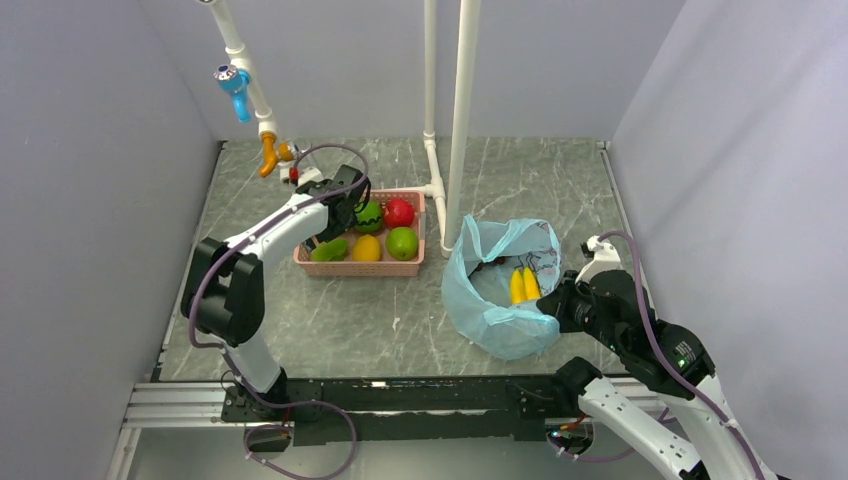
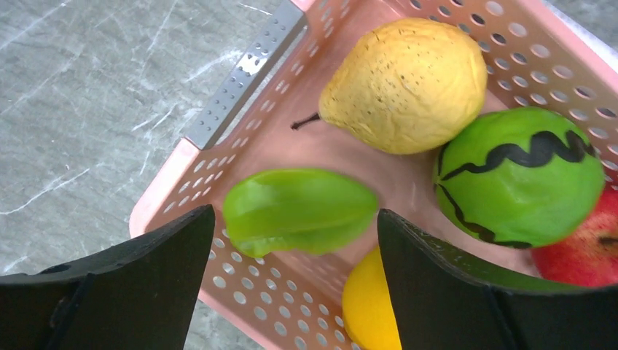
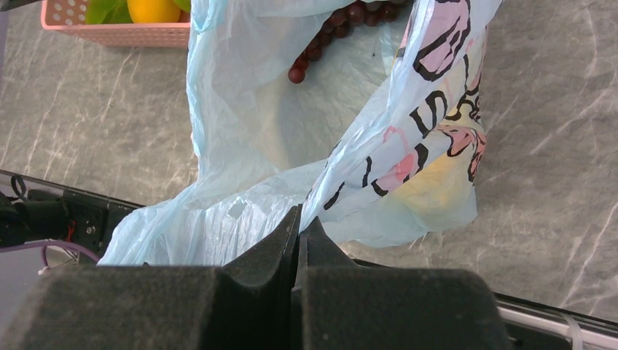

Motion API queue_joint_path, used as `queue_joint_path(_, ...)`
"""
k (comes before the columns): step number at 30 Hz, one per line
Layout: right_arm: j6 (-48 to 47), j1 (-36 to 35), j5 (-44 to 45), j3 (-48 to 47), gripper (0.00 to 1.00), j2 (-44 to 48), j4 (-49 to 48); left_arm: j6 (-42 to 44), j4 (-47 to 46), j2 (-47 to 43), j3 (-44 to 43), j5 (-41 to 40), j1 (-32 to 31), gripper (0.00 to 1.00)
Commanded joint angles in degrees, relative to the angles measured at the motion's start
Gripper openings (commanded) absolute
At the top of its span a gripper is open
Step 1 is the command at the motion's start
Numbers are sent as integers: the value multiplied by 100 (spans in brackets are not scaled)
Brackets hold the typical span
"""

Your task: Take the fake fruits out of the plastic bag

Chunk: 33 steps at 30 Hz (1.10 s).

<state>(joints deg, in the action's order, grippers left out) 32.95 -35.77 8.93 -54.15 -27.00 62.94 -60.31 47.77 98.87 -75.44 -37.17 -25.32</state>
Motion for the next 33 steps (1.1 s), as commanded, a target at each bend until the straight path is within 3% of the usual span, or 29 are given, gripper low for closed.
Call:
queue_joint_path(1,-68,-27,74,-50,0,71,-226,549,-422,-475,40,306,-5,87)
queue_joint_path(8,-83,-26,54,-43,0,67,-247,1759,-1397,-1105,354,1602,-51,90)
queue_joint_path(15,-96,-20,39,-34,0,63,-249,2908,-2233,-1497,553,4108,-76,90)
queue_joint_path(20,-96,-20,48,-34,0,63,-260,3163,-3550,-1966,1277,6086,-148,89)
queue_joint_path(25,-114,-26,17,-31,0,27,-272,3543,-4706,-2231,1687,7612,-733,88)
queue_joint_path(28,-122,-26,4,-30,0,10,-273,3948,-5205,-2319,1744,8170,-1330,88)
queue_joint_path(33,-137,-24,-31,-52,0,17,-266,4297,-5411,-2159,1573,8188,-2036,81)
